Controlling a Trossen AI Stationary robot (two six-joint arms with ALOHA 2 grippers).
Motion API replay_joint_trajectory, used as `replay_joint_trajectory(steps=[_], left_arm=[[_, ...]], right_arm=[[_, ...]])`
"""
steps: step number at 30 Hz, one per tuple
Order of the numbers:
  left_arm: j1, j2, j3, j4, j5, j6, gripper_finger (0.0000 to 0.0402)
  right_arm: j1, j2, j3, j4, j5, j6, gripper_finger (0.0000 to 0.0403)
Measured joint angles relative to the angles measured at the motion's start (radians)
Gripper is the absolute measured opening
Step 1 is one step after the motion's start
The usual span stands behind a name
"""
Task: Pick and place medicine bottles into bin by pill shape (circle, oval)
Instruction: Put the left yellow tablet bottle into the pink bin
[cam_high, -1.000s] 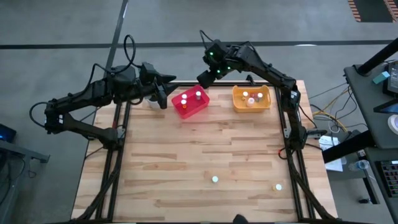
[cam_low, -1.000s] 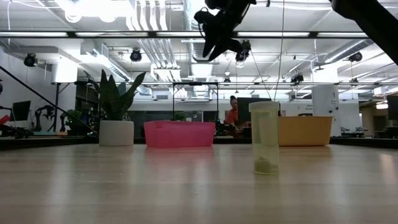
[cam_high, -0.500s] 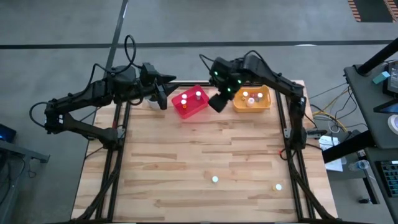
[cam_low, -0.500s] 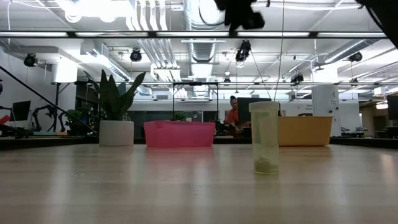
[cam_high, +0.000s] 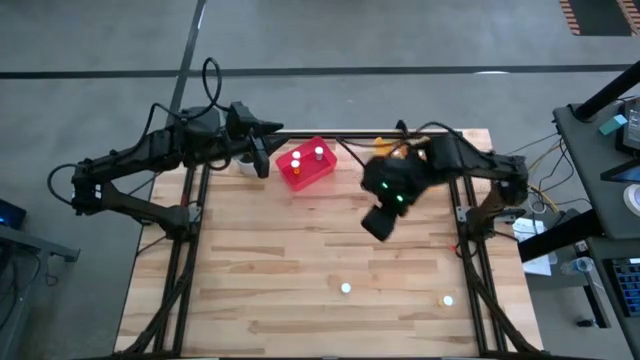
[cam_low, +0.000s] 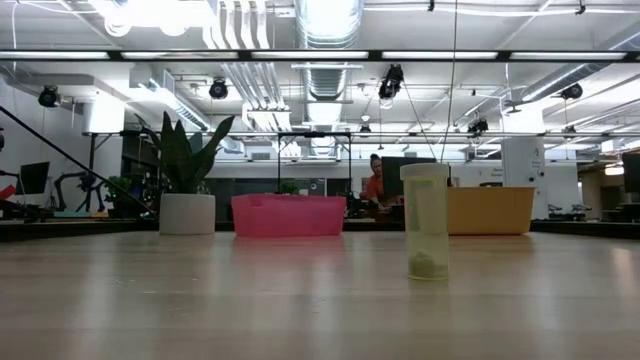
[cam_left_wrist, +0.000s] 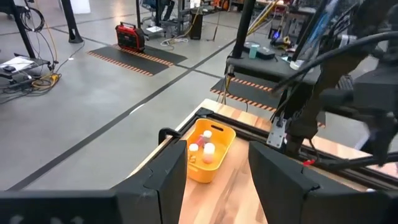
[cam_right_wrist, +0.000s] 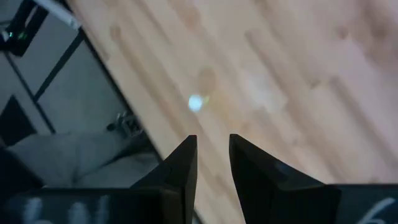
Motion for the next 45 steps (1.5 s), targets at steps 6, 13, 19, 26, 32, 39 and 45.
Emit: replay_joint_trajectory(steps=[6,13,19,26,32,39,45], left_arm=[[0.0,-0.001,-0.007,-0.011,0.001,-0.005,0.0156],[-0.001,0.003,-0.008,-0.011,0.003,-0.01,0.0156],[-0.016,0.003,-0.008,-0.011,0.026,-0.115,0.0156],[-0.106,0.061,-0.014,0.02,0.03,-0.267,0.0155],[-0.228,0.186,-0.014,0.136,0.031,-0.429,0.0155],[-0.351,0.313,-0.013,0.216,0.032,-0.577,0.0155],[-0.431,0.415,0.007,0.208,0.032,-0.637,0.0155]], right_arm=[[0.096,-0.147,-0.191,0.0,-0.003,0.26,0.0084],[0.136,-0.295,-0.441,-0.002,0.08,0.356,0.0084],[0.135,-0.336,-0.61,-0.001,0.162,0.205,0.0084],[0.146,-0.373,-0.778,0.154,0.265,-0.098,0.0084],[0.115,-0.455,-0.898,0.439,0.266,-0.34,0.0084],[0.078,-0.562,-0.987,0.574,0.294,-0.541,0.0084],[0.078,-0.66,-1.095,0.729,0.311,-0.57,0.0084]])
